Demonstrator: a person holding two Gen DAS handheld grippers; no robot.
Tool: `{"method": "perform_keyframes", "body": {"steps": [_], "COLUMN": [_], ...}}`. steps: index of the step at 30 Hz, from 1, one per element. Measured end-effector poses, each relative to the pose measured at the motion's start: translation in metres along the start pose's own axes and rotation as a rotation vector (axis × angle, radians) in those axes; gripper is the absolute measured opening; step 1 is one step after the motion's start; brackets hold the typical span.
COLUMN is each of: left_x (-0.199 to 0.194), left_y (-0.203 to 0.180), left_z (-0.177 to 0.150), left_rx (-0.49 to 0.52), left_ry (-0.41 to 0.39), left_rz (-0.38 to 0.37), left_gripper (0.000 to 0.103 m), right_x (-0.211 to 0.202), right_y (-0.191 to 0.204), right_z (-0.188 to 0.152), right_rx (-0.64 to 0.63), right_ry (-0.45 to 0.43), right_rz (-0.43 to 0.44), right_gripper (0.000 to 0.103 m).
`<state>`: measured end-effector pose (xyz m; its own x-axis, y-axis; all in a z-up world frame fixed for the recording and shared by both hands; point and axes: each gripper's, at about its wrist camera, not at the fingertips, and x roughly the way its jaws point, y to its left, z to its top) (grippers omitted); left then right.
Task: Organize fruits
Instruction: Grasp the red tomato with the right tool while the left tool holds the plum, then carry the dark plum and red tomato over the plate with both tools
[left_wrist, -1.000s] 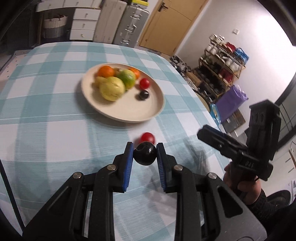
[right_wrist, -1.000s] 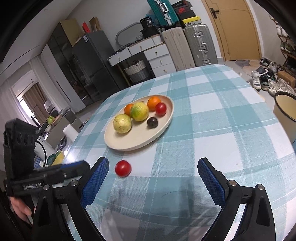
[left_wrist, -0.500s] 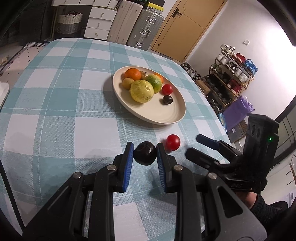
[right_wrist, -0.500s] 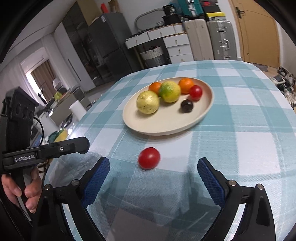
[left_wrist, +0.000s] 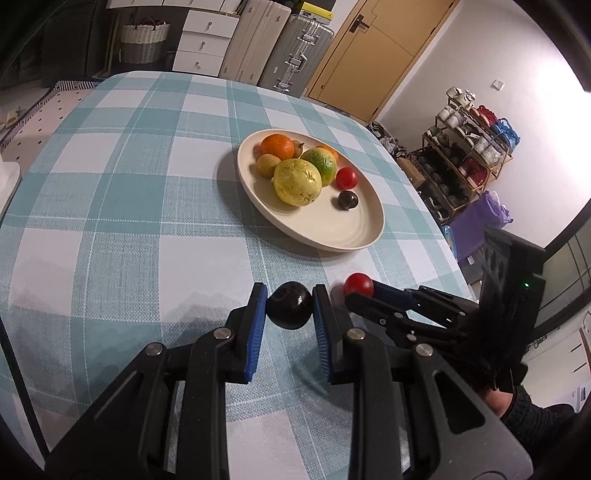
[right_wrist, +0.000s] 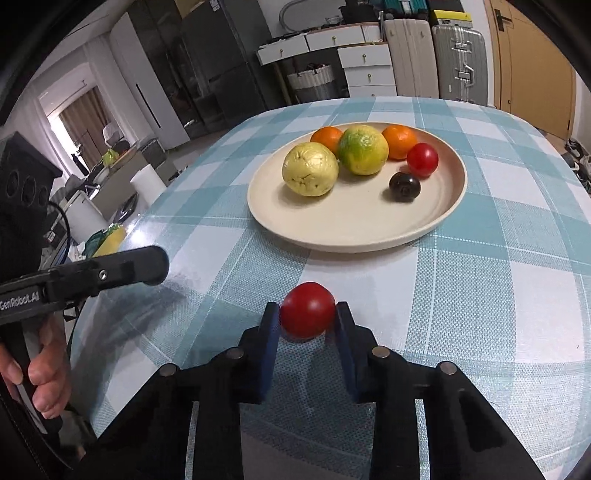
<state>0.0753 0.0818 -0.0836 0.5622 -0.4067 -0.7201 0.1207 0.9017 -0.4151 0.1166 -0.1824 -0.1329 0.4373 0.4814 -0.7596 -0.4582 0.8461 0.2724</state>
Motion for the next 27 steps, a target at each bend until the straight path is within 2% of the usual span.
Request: {"method": "perform_keyframes", "body": {"steps": [12, 27], "left_x": [0.014, 0.062], "left_y": [-0.028, -0.083], "left_z": [0.033, 0.081], "left_rx": [0.059, 0.138], "left_ry": [-0.01, 0.006], "left_rz": [-0.018, 0.003], "left_gripper": [0.022, 0.022], "right_x": [-0.035, -0.057], "right_y": [-0.018, -0.07], "right_z": [0.01, 0.057], "right_rx": [0.054, 0.078], "right_ry": [-0.119, -0.202], "right_rz": [0.044, -0.024], "right_gripper": [0.03, 0.03]}}
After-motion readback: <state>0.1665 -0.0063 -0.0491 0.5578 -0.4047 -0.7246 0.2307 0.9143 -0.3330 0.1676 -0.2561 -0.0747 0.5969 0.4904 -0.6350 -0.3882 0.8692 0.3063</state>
